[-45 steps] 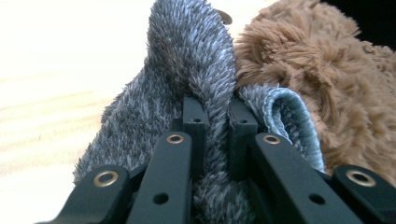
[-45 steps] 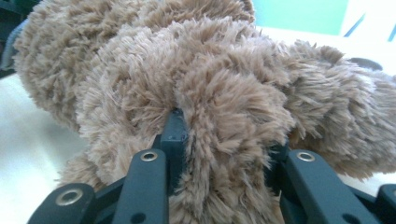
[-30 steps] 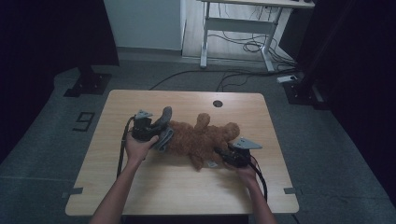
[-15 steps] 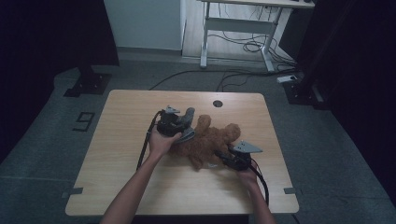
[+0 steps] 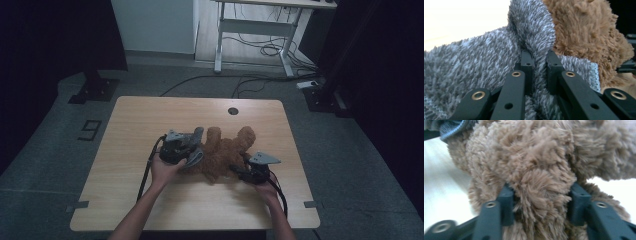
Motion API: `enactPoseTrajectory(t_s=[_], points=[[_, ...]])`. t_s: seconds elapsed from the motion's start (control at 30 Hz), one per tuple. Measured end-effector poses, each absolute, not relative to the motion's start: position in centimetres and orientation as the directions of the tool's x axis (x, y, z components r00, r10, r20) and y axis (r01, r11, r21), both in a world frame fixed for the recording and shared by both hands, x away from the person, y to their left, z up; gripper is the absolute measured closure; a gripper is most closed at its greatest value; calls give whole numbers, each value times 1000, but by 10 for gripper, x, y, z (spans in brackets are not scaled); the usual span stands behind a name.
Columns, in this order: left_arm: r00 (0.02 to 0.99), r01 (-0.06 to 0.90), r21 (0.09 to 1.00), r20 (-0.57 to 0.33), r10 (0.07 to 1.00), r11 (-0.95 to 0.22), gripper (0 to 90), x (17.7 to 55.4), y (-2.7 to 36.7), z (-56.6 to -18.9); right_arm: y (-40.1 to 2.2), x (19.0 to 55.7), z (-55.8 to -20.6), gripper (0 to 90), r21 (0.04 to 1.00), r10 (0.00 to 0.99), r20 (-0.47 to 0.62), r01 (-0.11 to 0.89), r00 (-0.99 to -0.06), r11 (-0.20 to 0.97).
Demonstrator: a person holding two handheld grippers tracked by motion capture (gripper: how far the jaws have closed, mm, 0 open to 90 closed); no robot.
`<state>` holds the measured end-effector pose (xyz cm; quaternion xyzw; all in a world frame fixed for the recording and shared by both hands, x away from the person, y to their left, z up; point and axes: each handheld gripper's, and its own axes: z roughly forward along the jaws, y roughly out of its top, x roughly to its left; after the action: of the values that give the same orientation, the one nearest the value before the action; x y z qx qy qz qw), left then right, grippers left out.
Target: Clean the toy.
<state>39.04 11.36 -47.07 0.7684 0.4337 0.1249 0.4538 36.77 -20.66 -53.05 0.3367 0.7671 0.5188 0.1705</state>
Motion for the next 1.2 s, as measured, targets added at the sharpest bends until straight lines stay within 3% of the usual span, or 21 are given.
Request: enactPoseTrajectory(t_s=[0.17, 0.37, 0.57, 0.7, 0.83, 1.0, 1.2], points=[[596, 554, 811, -228, 770, -189, 800, 381, 119, -475, -217, 365, -527, 341, 911, 657, 192, 382, -729, 157], [603, 538, 821, -217, 767, -191, 800, 364, 122, -480, -206, 365, -523, 209, 899, 645, 218, 407, -733, 159], [610, 529, 828, -219, 762, -186, 800, 352, 121, -481, -202, 365, -534, 435, 878, 647, 209, 433, -733, 206], [628, 512, 832, -196, 753, -211, 794, 354, 110, -460, -200, 362, -535, 550, 886, 666, 150, 399, -731, 238], [675, 500, 830, -193, 712, -249, 790, 363, 78, -440, -201, 363, -536, 592, 890, 674, 148, 395, -724, 228], [700, 491, 814, -157, 697, -310, 786, 372, 39, -442, -203, 362, -536, 622, 888, 681, 134, 392, -720, 240], [673, 491, 810, -121, 729, -319, 786, 371, 58, -449, -208, 361, -539, 640, 892, 674, 143, 389, -725, 229]])
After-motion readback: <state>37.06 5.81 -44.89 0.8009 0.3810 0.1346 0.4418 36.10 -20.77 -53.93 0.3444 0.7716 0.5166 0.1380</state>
